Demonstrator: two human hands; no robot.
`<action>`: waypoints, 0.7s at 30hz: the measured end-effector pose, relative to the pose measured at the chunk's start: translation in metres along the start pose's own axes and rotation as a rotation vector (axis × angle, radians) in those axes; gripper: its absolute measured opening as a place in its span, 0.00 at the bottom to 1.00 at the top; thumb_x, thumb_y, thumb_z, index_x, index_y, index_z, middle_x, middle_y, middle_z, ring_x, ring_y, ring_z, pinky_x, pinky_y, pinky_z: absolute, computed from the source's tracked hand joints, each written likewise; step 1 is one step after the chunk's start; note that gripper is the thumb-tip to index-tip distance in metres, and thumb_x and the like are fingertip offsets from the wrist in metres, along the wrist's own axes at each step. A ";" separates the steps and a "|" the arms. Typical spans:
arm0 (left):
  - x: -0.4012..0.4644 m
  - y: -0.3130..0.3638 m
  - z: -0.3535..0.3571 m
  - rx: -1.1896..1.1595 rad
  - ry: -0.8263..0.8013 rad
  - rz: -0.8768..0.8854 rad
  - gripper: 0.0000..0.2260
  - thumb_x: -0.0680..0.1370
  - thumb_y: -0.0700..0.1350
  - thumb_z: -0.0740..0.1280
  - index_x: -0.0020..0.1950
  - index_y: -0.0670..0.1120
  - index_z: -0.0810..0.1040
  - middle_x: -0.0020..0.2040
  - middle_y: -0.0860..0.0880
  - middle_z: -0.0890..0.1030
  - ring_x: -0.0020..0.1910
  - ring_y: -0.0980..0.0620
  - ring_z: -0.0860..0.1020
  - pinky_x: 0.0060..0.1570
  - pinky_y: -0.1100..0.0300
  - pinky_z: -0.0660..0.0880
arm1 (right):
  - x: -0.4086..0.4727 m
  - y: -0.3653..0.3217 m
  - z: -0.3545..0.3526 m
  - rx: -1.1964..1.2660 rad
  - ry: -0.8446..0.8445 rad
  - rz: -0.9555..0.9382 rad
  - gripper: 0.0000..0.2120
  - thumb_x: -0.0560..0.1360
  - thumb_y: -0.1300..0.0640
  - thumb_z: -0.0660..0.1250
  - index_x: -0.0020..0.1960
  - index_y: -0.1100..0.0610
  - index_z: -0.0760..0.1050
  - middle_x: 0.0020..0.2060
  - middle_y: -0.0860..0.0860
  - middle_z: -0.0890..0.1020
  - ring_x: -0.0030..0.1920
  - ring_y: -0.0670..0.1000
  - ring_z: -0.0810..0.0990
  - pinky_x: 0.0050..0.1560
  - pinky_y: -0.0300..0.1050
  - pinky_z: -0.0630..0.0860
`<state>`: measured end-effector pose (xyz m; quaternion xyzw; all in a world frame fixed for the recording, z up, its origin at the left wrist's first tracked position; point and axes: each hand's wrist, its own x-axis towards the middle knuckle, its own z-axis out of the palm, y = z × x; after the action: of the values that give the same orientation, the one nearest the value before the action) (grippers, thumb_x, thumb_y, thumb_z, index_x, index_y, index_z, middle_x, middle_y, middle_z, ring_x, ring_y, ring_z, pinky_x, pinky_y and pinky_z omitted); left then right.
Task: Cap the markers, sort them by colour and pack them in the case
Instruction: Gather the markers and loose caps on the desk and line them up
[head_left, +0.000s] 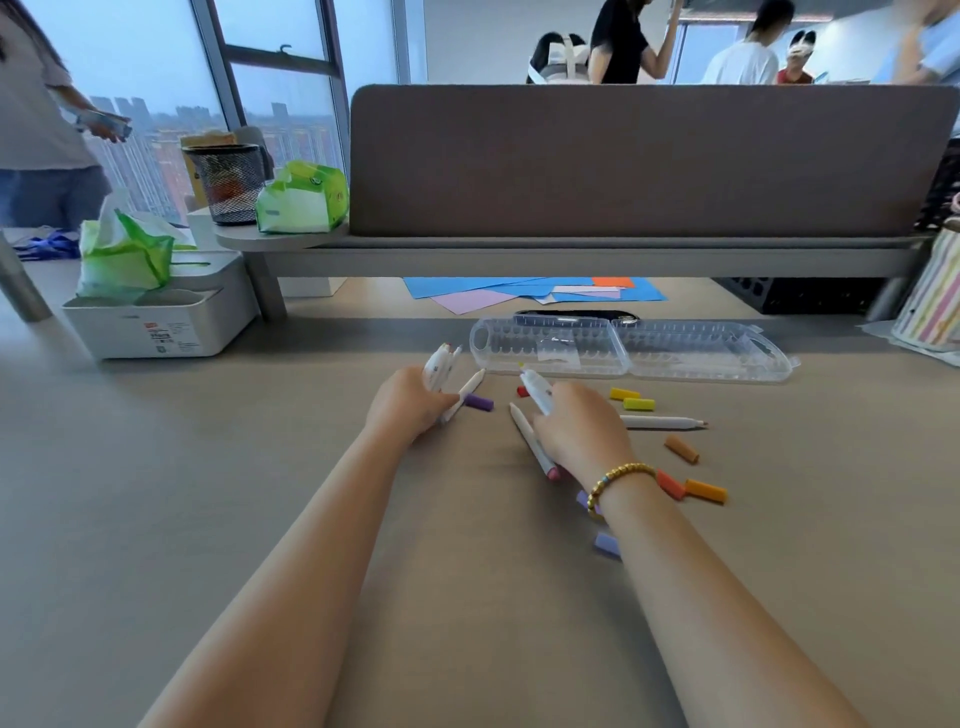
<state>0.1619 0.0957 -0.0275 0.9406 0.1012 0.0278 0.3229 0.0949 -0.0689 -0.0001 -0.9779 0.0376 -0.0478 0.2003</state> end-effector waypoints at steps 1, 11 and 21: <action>0.001 0.002 0.003 0.036 -0.002 0.015 0.13 0.73 0.52 0.68 0.46 0.44 0.73 0.33 0.49 0.72 0.31 0.49 0.72 0.28 0.61 0.68 | 0.001 0.000 0.003 0.000 0.006 -0.010 0.14 0.78 0.50 0.60 0.57 0.59 0.73 0.42 0.53 0.76 0.45 0.55 0.78 0.45 0.48 0.75; -0.004 0.005 0.001 0.369 -0.060 0.042 0.07 0.74 0.46 0.64 0.43 0.43 0.69 0.33 0.49 0.70 0.37 0.47 0.72 0.35 0.60 0.68 | -0.003 0.001 0.011 -0.184 -0.068 -0.089 0.16 0.79 0.62 0.57 0.65 0.53 0.71 0.49 0.55 0.80 0.55 0.56 0.77 0.68 0.51 0.64; -0.028 0.013 -0.006 -0.416 -0.149 -0.140 0.04 0.74 0.37 0.61 0.41 0.38 0.74 0.31 0.46 0.80 0.29 0.51 0.78 0.32 0.60 0.79 | 0.006 0.014 -0.015 0.059 -0.216 -0.017 0.09 0.75 0.53 0.62 0.44 0.59 0.69 0.29 0.50 0.73 0.29 0.48 0.71 0.28 0.41 0.64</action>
<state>0.1365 0.0834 -0.0148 0.8440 0.1340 -0.0439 0.5175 0.0983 -0.0880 0.0090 -0.9712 0.0060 0.0549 0.2316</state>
